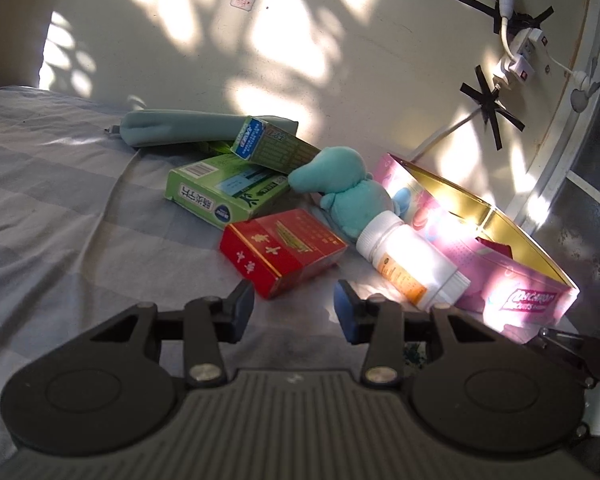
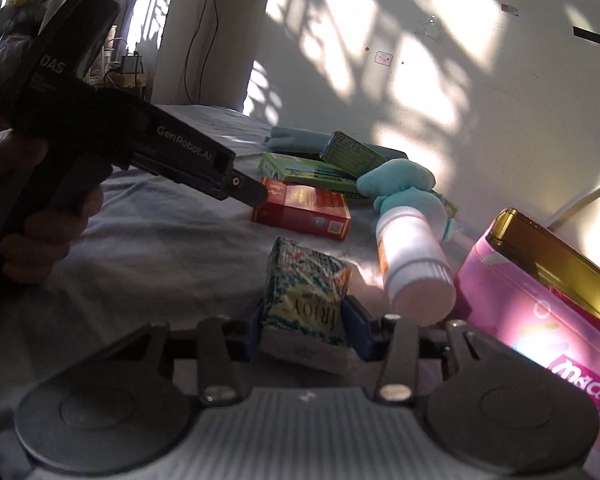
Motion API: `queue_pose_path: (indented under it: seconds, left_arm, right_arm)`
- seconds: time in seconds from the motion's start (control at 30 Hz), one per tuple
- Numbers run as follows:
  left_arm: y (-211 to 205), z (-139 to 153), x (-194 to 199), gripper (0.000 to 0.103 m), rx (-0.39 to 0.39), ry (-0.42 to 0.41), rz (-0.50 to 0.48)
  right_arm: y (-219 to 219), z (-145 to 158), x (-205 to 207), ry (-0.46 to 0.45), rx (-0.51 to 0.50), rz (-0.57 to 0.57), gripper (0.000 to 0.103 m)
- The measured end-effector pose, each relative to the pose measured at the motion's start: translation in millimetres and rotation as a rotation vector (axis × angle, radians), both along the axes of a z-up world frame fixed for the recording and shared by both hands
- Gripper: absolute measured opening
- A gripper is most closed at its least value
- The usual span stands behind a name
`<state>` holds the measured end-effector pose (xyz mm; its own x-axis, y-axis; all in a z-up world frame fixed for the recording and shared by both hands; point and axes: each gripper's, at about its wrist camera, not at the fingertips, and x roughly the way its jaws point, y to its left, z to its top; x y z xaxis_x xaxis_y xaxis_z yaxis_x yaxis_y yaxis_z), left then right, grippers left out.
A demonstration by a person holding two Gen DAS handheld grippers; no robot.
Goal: Organize objects
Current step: 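Grasp the white-and-green card box with the right gripper, then lower the card box into the pink tin and open the right gripper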
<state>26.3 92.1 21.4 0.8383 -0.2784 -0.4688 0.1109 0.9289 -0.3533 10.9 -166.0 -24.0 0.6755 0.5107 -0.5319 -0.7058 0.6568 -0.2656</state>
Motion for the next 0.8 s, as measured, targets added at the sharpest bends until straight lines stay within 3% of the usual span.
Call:
queue_pose_path:
  seconds: [0.07, 0.1, 0.13, 0.23, 0.33, 0.4, 0.47, 0.5, 0.57, 0.67, 0.8]
  left_arm:
    - [-13.7, 1.0, -2.7, 0.046, -0.001, 0.02, -0.084]
    - [-20.5, 1.8, -3.4, 0.046, -0.004, 0.028, -0.125]
    - [-25.4, 2.9, -4.0, 0.046, -0.007, 0.033, -0.153]
    - [-44.5, 7.1, -6.5, 0.046, -0.008, 0.038, -0.244]
    - [-61.0, 6.9, -3.8, 0.046, 0.011, 0.07, -0.321]
    - [-72.2, 0.9, -2.3, 0.045, 0.065, 0.118, -0.342]
    - [-75.4, -7.0, -1.3, 0.046, 0.055, 0.143, -0.365]
    - [-74.9, -8.5, -1.4, 0.045, 0.026, 0.158, -0.369]
    - [-80.5, -5.2, -0.6, 0.045, 0.036, 0.16, -0.352]
    - [-94.8, 18.5, -1.9, 0.044, 0.05, 0.083, -0.374]
    - [-123.0, 56.0, 10.5, 0.044, 0.035, -0.019, -0.435]
  right_arm:
    - [-16.3, -3.0, -20.6, -0.031, -0.044, 0.033, 0.062]
    - [-24.5, -2.4, -27.0, -0.029, -0.039, 0.025, 0.076]
    - [-32.8, -0.5, -31.2, -0.014, -0.017, 0.013, 0.081]
    - [-54.3, 7.1, -33.2, 0.077, 0.086, -0.03, 0.081]
    - [-63.3, 6.5, -22.2, 0.225, 0.184, -0.081, 0.076]
    - [-64.8, 0.0, -13.8, 0.297, 0.213, -0.111, 0.075]
    - [-64.8, -2.0, -12.9, 0.289, 0.231, -0.118, 0.069]
    - [-64.6, -1.5, -12.4, 0.284, 0.237, -0.119, 0.058]
    - [-66.7, -0.4, -9.4, 0.294, 0.269, -0.131, 0.057]
    - [-75.7, 5.9, -7.8, 0.269, 0.341, -0.14, 0.055]
    - [-95.8, 32.9, -7.1, 0.107, 0.402, -0.185, 0.055]
